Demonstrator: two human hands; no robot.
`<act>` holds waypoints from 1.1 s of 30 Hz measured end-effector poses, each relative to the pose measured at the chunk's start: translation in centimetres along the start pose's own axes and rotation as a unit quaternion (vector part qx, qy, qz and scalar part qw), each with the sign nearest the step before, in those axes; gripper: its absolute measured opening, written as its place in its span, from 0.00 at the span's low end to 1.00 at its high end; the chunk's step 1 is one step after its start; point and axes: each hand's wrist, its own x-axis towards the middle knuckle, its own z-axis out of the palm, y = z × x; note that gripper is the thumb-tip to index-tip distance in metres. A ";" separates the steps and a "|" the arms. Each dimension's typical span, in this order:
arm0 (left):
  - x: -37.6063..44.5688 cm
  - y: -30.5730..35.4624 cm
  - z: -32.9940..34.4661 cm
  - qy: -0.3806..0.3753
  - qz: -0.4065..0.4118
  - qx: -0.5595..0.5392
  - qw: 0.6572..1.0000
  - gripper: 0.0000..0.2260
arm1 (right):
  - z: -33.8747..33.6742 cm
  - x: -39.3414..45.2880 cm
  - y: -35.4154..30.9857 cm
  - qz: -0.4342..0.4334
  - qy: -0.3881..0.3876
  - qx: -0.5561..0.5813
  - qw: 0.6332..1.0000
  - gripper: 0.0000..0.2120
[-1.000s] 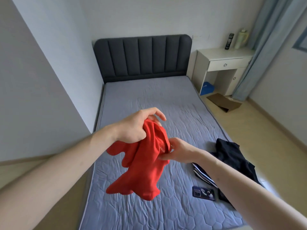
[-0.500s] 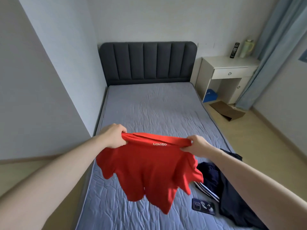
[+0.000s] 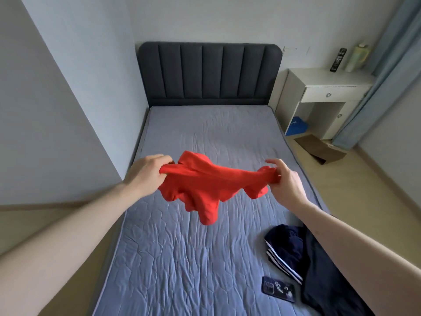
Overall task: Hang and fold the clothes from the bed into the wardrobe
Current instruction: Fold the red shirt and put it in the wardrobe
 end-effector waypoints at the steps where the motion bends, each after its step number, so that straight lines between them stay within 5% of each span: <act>1: -1.1 0.2 0.4 -0.022 0.005 0.008 1.000 0.08 | 0.4 -0.9 0.5 -0.002 -0.010 -0.016 1.000 0.25; 3: -3.2 -0.5 4.9 -0.072 0.016 -0.005 0.997 0.02 | 4.0 -2.5 4.1 0.006 -0.041 -0.048 0.998 0.23; 7: -9.2 -1.2 13.6 -0.166 0.057 0.007 0.985 0.12 | 10.2 -8.6 10.3 0.032 -0.106 -0.081 0.991 0.24; 11: -15.3 -2.7 26.3 -0.306 0.016 0.033 0.951 0.03 | 18.9 -14.3 18.1 0.036 -0.174 -0.095 0.979 0.26; 15: -21.6 -3.1 37.0 -0.386 -0.016 0.051 0.921 0.17 | 26.5 -20.2 24.8 0.090 -0.246 -0.118 0.958 0.25; 19: -27.7 -3.4 45.9 -0.445 -0.050 0.042 0.893 0.17 | 33.3 -26.9 30.3 0.137 -0.304 -0.112 0.936 0.29; 22: -32.2 -3.6 49.8 -0.476 -0.087 0.011 0.875 0.18 | 35.7 -31.2 32.5 0.177 -0.357 -0.128 0.908 0.17; 25: -35.9 -4.1 52.1 -0.479 -0.185 -0.060 0.856 0.20 | 37.1 -34.5 33.8 0.252 -0.353 -0.111 0.894 0.12; 28: -38.0 -5.2 53.0 -0.372 -0.364 -0.089 0.849 0.13 | 37.8 -35.2 34.1 0.318 -0.303 -0.069 0.896 0.16; 30: -39.1 -6.6 54.0 -0.310 -0.501 -0.084 0.804 0.18 | 38.7 -34.2 34.5 0.381 -0.260 -0.036 0.886 0.20; 33: -40.3 -8.5 55.7 -0.318 -0.612 -0.123 0.713 0.28 | 40.7 -31.4 35.9 0.478 -0.168 0.003 0.862 0.28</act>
